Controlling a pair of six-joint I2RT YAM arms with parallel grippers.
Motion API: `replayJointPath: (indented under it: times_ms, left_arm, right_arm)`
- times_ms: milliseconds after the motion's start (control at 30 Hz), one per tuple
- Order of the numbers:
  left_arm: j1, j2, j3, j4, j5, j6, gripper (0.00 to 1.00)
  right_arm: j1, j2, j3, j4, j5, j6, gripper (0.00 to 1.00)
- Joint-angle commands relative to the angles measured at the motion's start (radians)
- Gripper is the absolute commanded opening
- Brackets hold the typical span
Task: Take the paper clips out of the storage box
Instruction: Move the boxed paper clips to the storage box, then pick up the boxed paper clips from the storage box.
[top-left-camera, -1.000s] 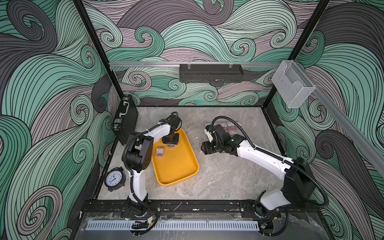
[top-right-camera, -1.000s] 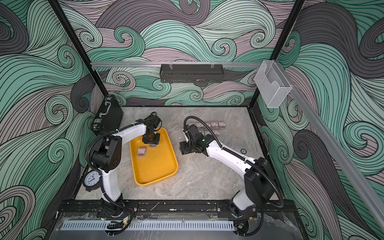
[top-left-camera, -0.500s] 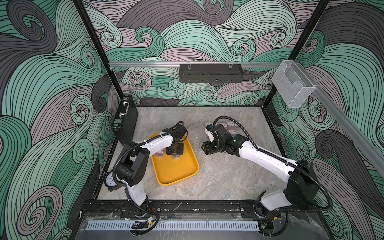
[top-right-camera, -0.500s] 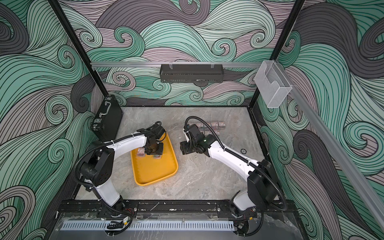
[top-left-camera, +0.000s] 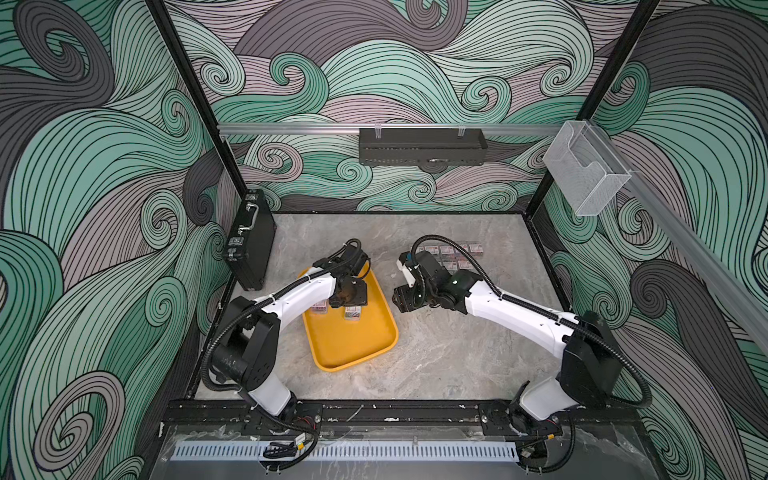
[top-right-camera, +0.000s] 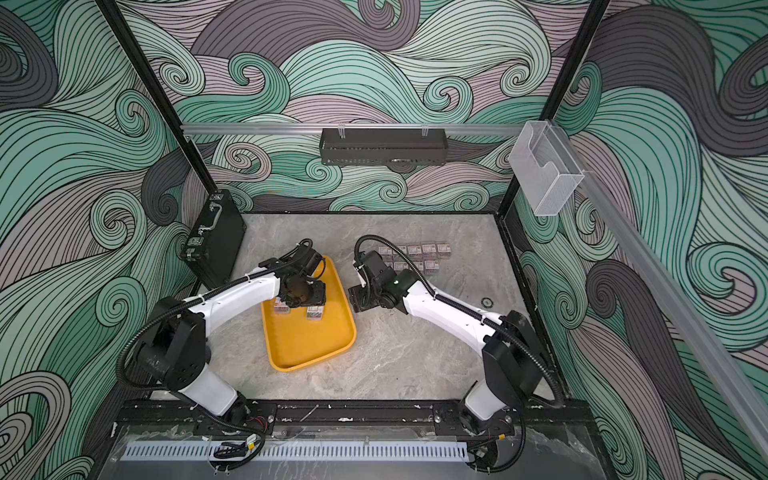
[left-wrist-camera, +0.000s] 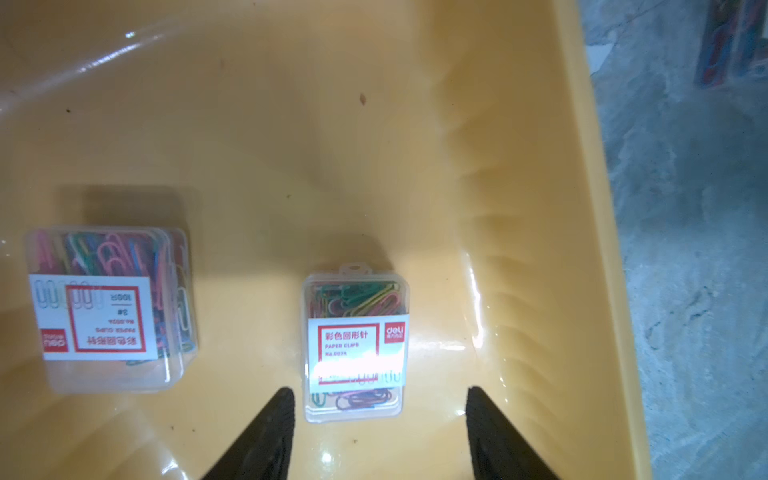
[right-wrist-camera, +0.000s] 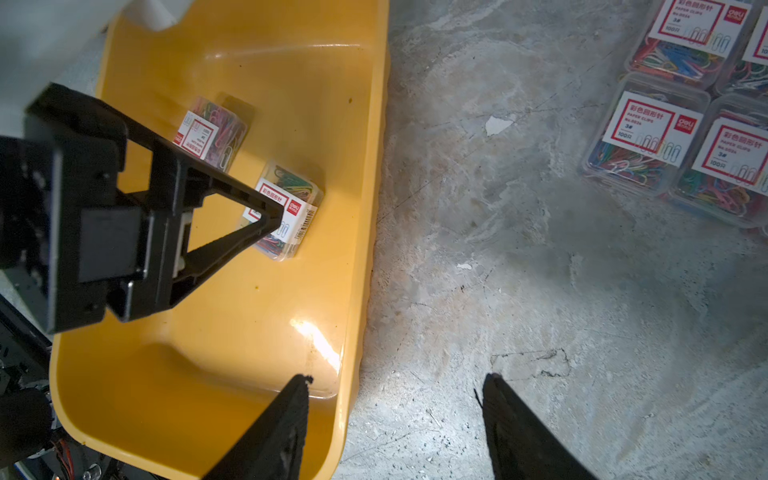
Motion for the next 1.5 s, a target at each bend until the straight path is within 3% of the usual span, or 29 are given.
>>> replayJointPath:
  times_ms: [0,333,533,933,1467]
  left_arm:
    - [0.067,-0.078,-0.004,-0.013,-0.007,0.03,0.65]
    - [0.228,-0.302,-0.093,-0.018,-0.076,0.045,0.65]
    - [0.302,-0.426,-0.179,0.005,-0.037,0.029,0.66]
    - [0.325,-0.451,-0.2,-0.011,-0.009,0.045,0.66]
    - [0.327,-0.445,-0.188,-0.019,0.009,0.051,0.66]
  right_arm:
    - [0.046,0.026,0.034,0.036,0.052,0.052,0.67]
    - [0.202,0.195,0.156,0.098,0.131,0.153,0.72]
    - [0.235,0.358,0.269,0.068,0.147,0.184,0.75]
    - [0.239,0.597,0.479,-0.049,0.23,0.141,0.88]
    - [0.213,0.619,0.514,-0.101,0.201,0.055,0.76]
